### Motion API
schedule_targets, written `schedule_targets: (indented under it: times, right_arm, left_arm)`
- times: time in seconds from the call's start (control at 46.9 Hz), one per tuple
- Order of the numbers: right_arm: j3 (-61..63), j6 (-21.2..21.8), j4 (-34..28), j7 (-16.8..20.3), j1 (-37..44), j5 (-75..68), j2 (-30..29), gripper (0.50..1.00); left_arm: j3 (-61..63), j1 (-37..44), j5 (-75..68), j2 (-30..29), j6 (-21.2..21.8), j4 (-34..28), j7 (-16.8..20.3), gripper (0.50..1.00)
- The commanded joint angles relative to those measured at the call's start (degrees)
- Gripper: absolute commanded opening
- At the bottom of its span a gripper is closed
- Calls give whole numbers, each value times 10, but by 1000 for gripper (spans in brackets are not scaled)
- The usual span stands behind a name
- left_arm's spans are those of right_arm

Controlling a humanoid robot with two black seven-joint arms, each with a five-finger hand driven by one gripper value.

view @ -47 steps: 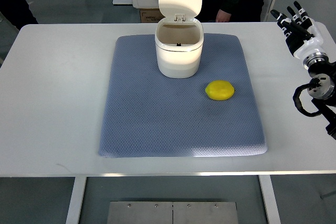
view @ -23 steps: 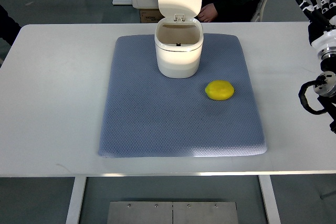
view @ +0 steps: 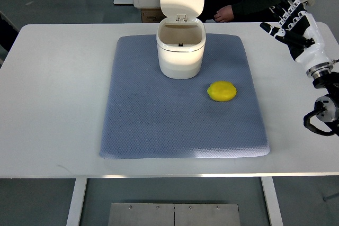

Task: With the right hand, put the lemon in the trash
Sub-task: 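Move the open right hand toward the yellow lemon on the mat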

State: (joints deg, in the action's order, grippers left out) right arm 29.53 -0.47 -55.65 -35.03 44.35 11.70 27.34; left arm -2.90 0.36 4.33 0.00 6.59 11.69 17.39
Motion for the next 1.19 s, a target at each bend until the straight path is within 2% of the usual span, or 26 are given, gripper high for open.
schedule_targets:
  times: [0.0, 0.128, 0.277, 0.384, 0.512, 0.576, 0.64, 0.725, 0.917, 1.045, 1.173]
  right_arm:
    - [-19, -1, -12, 0, 1, 2, 20, 1000]
    - [-82, -21, -65, 0, 6, 9, 81, 1000]
    - [-181, -65, -136, 0, 40, 62, 158, 1000]
    - [-235, -74, -198, 0, 64, 82, 213, 1000]
    - [-275, -79, -242, 37, 91, 93, 244, 1000]
    - [-292, -90, -248, 54, 98, 118, 245, 996]
    - [-306, -105, -251, 71, 103, 148, 240, 954]
    - [-319, -124, -253, 90, 114, 169, 225, 924]
    - [-363, -174, -254, 138, 155, 172, 179, 920]
    - [-452, -239, -253, 158, 206, 172, 138, 920]
    - [-558, -310, -252, 159, 266, 166, 84, 918]
  left_arm:
    - [0, 0, 0, 0, 0, 0, 0, 1000]
    - [0, 0, 0, 0, 0, 0, 0, 1000]
    - [0, 0, 1, 0, 0, 0, 0, 1000]
    - [0, 0, 0, 0, 0, 0, 0, 1000]
    - [0, 0, 0, 0, 0, 0, 0, 1000]
    - [0, 0, 0, 0, 0, 0, 0, 1000]
    - [0, 0, 0, 0, 0, 0, 0, 1000]
    - [0, 0, 0, 0, 0, 0, 0, 1000]
    - [0, 0, 0, 0, 0, 0, 0, 1000]
    - [0, 0, 0, 0, 0, 0, 0, 1000]
    - [0, 0, 0, 0, 0, 0, 0, 1000]
